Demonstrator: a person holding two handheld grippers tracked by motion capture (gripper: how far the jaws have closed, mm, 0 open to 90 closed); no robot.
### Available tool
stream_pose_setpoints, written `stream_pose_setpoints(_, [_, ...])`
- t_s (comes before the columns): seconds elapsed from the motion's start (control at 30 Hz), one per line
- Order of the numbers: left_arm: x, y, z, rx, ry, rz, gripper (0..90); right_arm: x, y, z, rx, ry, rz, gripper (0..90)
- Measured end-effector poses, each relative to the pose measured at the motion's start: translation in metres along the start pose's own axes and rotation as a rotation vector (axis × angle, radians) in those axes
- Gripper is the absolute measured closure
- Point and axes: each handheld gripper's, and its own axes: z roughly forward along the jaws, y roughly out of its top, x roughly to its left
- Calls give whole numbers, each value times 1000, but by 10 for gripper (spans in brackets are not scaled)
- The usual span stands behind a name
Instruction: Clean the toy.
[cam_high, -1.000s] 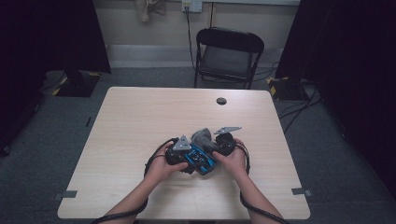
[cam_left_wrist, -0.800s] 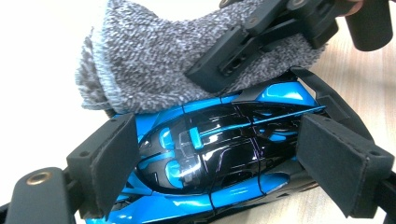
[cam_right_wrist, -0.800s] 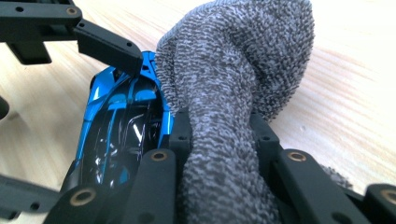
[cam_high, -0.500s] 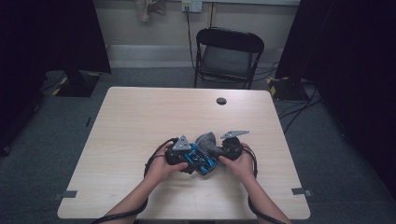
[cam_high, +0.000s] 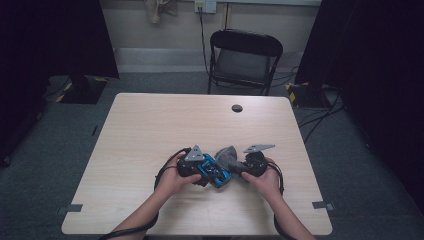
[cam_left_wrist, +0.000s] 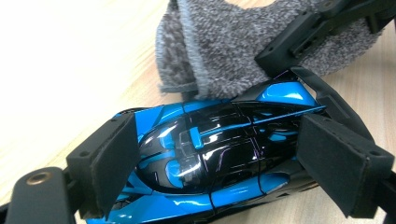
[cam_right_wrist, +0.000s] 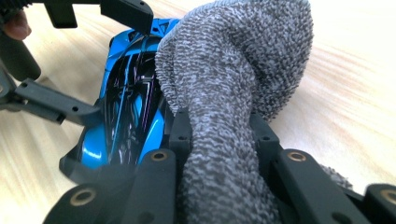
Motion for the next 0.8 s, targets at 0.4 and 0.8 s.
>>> stream_pose_setpoints(0.4, [0, 0, 0, 0, -2, 0, 131, -7, -7, -18, 12, -7, 15, 693])
stream_pose_setpoints(0.8, [-1, 0, 0, -3, 1, -3, 132, -18, 24, 5, -67, -104, 66, 690])
